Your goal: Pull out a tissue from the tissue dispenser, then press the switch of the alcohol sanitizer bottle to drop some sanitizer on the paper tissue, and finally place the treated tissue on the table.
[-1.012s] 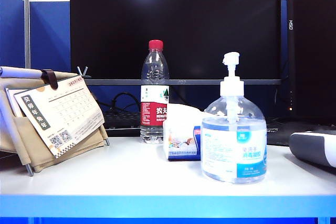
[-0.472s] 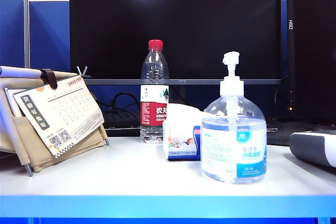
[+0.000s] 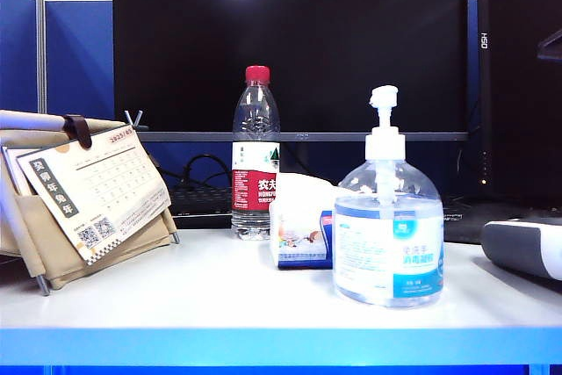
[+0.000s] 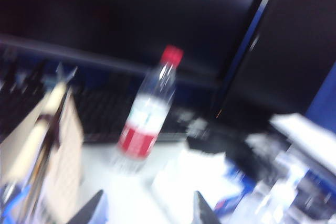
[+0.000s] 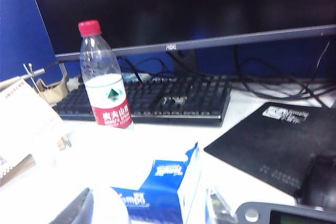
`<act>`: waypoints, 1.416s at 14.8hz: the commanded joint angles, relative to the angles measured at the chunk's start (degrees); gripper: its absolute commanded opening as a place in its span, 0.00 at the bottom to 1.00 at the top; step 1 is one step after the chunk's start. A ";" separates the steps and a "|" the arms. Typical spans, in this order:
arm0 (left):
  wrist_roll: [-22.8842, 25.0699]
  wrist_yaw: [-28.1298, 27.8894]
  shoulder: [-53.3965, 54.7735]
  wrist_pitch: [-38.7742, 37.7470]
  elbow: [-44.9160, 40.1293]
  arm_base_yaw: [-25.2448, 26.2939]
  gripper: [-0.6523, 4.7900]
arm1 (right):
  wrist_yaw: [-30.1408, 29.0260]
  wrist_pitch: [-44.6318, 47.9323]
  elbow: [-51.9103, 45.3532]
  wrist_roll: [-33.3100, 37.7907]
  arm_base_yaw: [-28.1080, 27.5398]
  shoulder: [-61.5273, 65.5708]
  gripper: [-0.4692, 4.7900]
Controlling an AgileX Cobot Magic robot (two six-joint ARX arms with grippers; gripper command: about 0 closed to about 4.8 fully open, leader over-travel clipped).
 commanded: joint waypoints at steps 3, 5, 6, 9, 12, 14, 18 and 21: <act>-2.78 -2.29 8.90 4.52 0.87 -0.02 0.52 | -1.60 1.53 -0.11 2.19 0.07 0.26 0.61; -4.17 -1.60 17.27 13.44 1.14 -0.02 0.52 | -2.19 2.71 0.02 2.32 0.04 0.26 0.61; -3.82 -0.74 21.27 17.33 2.40 -0.02 0.52 | -2.38 2.84 0.76 2.27 0.04 0.26 0.61; -1.66 4.90 38.03 21.90 13.35 -0.17 0.52 | -2.36 2.86 3.93 2.25 0.02 1.31 0.61; 4.39 8.83 58.58 24.17 24.83 -7.15 0.52 | -3.30 4.52 6.27 2.25 0.04 8.09 0.61; 7.02 10.34 67.56 27.67 30.49 -11.02 0.52 | -7.04 6.69 9.07 0.90 0.04 12.20 0.61; 5.49 8.11 71.14 28.81 33.79 -11.50 0.51 | -7.82 6.84 11.93 0.74 0.07 12.63 0.61; 4.07 11.06 78.84 31.04 33.83 -11.61 0.50 | -7.76 4.87 11.87 0.72 0.07 12.70 0.61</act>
